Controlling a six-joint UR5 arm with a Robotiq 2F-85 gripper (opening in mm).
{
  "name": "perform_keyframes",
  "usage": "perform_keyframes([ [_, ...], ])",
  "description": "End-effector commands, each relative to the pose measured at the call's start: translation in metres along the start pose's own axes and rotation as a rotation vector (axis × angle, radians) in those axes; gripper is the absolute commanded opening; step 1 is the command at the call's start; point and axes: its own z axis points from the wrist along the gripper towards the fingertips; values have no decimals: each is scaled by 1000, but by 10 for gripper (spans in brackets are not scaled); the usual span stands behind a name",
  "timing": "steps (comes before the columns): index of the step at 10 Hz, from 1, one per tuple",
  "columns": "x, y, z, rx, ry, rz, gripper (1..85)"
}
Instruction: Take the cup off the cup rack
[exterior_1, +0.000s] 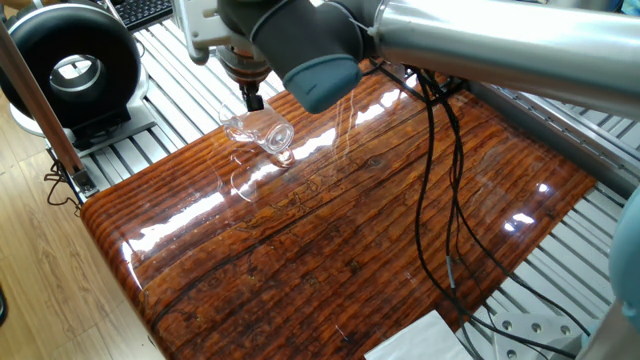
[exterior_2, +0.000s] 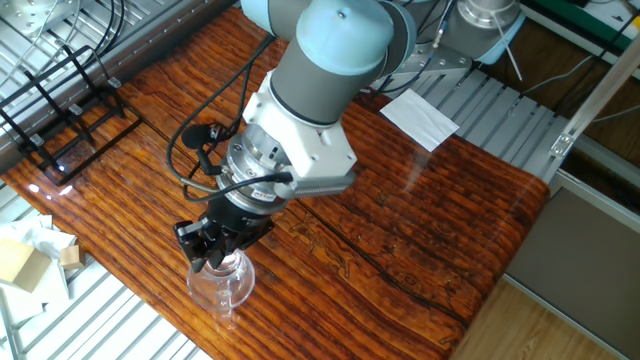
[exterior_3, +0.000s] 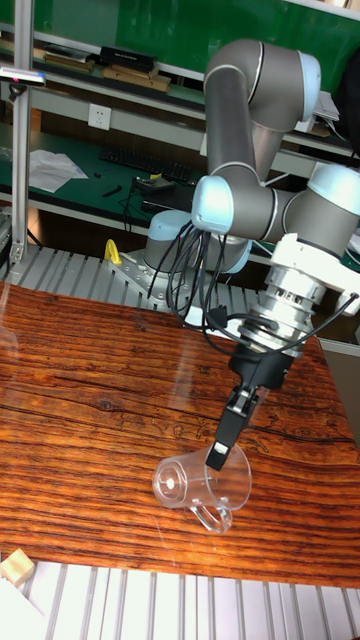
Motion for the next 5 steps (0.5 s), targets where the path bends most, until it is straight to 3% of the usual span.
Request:
perform_keyframes([
  [1,6,2,-3,-4,-16,0,283],
  [5,13,7,-7,-18,-8,-12,283],
])
